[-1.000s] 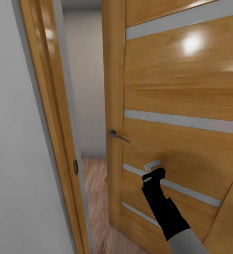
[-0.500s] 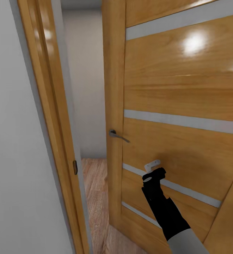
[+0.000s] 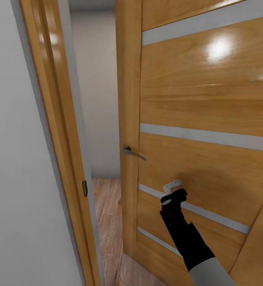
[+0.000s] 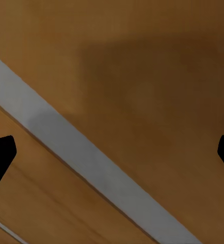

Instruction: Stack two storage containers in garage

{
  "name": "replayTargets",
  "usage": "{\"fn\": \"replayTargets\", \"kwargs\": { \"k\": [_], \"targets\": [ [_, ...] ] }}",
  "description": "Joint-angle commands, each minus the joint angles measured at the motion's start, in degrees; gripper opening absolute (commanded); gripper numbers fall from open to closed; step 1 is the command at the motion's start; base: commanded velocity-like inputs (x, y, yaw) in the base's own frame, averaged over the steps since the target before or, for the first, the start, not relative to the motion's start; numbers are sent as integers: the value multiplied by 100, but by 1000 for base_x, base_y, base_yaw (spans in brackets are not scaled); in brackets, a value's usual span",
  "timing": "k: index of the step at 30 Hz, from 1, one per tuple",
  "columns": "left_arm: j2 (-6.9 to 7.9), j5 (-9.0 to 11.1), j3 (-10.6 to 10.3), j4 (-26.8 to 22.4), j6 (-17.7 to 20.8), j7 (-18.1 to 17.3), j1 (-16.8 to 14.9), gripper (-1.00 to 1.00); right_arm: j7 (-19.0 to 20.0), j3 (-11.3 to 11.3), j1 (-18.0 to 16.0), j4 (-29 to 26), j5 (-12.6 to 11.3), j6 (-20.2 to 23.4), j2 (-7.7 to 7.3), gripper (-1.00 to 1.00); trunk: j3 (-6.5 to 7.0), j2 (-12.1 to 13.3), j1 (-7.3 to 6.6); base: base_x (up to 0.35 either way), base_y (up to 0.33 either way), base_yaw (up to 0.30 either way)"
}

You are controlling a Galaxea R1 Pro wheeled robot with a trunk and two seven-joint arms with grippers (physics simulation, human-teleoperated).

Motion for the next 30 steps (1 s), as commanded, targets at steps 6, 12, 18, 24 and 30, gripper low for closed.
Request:
{"fn": "replayTargets", "kwargs": {
  "k": [6,12,18,24,30],
  "targets": [
    [0,4,2,-1,5,-1,-1,100,-30,35,-5,-2,8,34,-1,100,-5,-3,0,-43,1,0],
    [0,-2,-4,-1,5,-4,-1,100,-22,46,3,-9,-3,29,5,100,-5,-3,0,-257,55,0],
    [0,-4,-5,-1,5,-6,-1,100,-9,50,10,-5,-15,26,4,100,-5,-3,0,-323,105,0],
    [0,-11,-6,-1,5,-44,-1,100,-3,52,12,-2,-22,26,6,100,-5,-3,0,-332,115,0],
    [0,-16,-6,-1,5,-56,-1,100,-2,58,12,-2,-23,26,6,100,-5,-3,0,-333,116,0]
  ]
}}
